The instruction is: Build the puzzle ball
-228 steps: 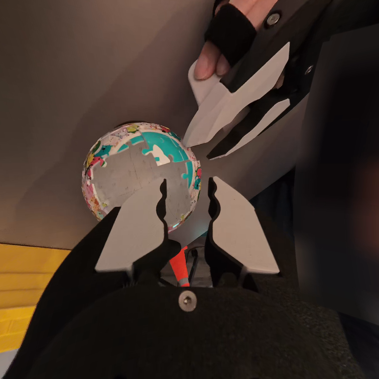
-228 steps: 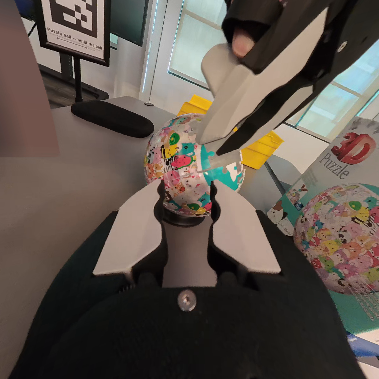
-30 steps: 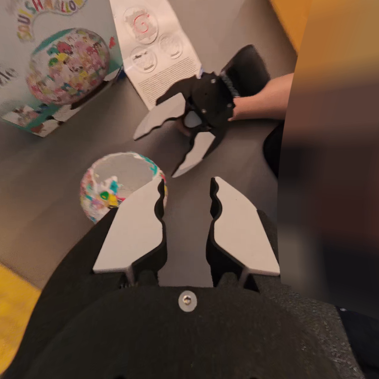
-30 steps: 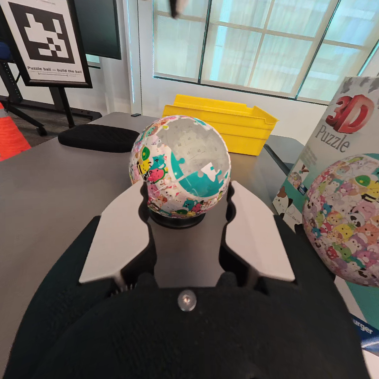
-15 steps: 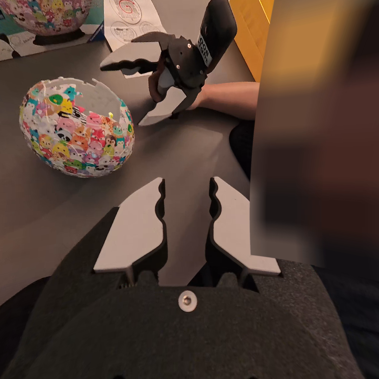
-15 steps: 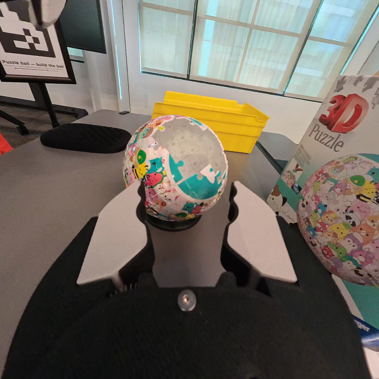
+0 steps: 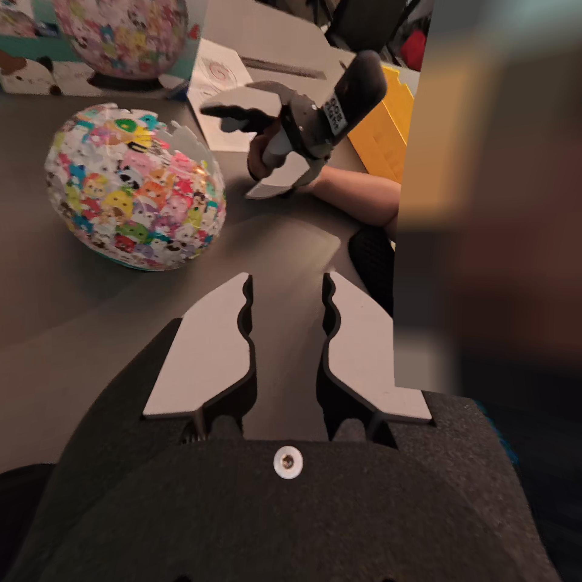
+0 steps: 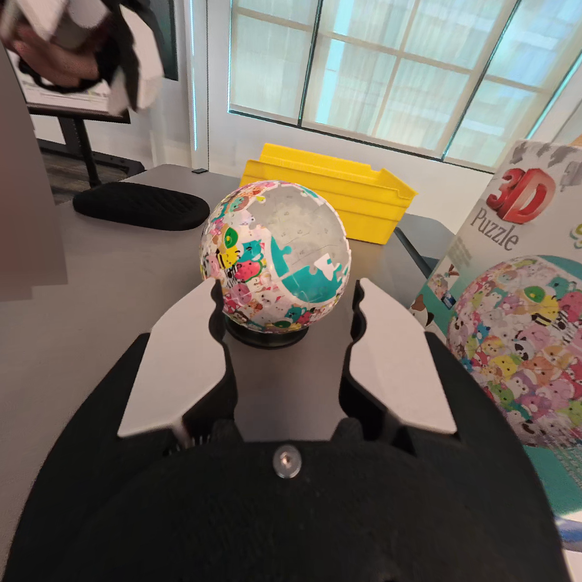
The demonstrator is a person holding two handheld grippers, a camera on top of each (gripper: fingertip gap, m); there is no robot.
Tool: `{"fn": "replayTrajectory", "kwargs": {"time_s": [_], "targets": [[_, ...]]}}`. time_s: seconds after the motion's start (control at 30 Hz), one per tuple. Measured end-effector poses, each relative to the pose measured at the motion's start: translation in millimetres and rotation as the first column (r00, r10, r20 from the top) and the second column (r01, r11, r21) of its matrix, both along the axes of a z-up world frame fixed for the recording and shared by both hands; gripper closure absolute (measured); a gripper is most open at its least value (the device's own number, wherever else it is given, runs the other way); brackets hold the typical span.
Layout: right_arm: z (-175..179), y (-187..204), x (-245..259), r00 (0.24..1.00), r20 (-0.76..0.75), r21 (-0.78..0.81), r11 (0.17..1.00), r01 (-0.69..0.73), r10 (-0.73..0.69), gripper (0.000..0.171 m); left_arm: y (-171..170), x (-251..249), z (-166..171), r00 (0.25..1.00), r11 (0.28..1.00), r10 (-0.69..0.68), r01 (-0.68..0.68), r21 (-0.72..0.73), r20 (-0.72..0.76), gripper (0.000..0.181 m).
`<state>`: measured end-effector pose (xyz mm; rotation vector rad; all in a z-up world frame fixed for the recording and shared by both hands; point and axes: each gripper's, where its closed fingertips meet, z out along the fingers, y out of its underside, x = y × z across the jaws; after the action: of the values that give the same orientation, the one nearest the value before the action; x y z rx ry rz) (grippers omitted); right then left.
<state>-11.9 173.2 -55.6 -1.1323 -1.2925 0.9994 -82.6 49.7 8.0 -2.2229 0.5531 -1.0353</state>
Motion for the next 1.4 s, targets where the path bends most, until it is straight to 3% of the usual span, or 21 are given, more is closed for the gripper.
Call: {"fn": "replayTrajectory", "kwargs": {"time_s": [0.03, 0.17, 0.27, 0.37, 0.43, 0.53, 0.77, 1.2, 1.4], "targets": [[-0.9, -0.8, 2.6, 1.000, 0.004, 0.006, 1.000, -0.021, 0.021, 0.091, 2.3, -3.4, -9.1, 1.000, 0.999, 0.016, -0.015, 0.036, -0.017, 0.136], [-12.0, 7.3, 10.9, 0.995, 0.046, -0.062, 0.995, -0.081, 0.084, 0.091, 16.1, -9.4, -39.7, 0.989, 0.957, 0.106, -0.072, 0.281, -0.108, 0.116], [-11.6, 4.7, 11.2, 0.982, 0.073, -0.172, 0.972, -0.158, 0.172, 0.083, 26.2, -16.7, -45.0, 0.971, 0.858, 0.223, -0.151, 0.491, -0.091, 0.104], [-20.5, 2.9, 5.9, 0.960, 0.167, -0.188, 0.963, -0.192, 0.224, 0.072, 36.8, -26.2, -52.8, 0.936, 0.764, 0.347, -0.243, 0.598, -0.063, 0.093], [-33.4, 3.5, 0.2, 0.929, 0.271, -0.199, 0.959, -0.204, 0.253, 0.061, 41.0, -22.2, -64.9, 0.926, 0.764, 0.361, -0.224, 0.605, -0.114, 0.089], [-39.1, -0.8, -11.1, 0.895, 0.311, -0.255, 0.935, -0.246, 0.320, 0.060, 40.0, -3.2, -79.1, 0.934, 0.810, 0.298, -0.139, 0.570, -0.196, 0.089], [-49.2, -3.4, -31.2, 0.881, 0.345, -0.262, 0.935, -0.240, 0.323, 0.059, 52.6, 11.3, -81.3, 0.955, 0.821, 0.249, -0.119, 0.559, -0.162, 0.083], [-44.4, -29.4, -14.7, 0.912, 0.360, -0.280, 0.955, -0.095, 0.197, 0.060, 78.8, -13.7, -82.6, 0.983, 0.875, 0.131, -0.052, 0.481, -0.131, 0.077], [-46.3, -1.4, -20.6, 0.926, 0.359, -0.268, 0.963, -0.021, 0.120, 0.059, 70.3, -13.4, -86.7, 0.985, 0.885, 0.135, -0.072, 0.460, -0.105, 0.079]]}}
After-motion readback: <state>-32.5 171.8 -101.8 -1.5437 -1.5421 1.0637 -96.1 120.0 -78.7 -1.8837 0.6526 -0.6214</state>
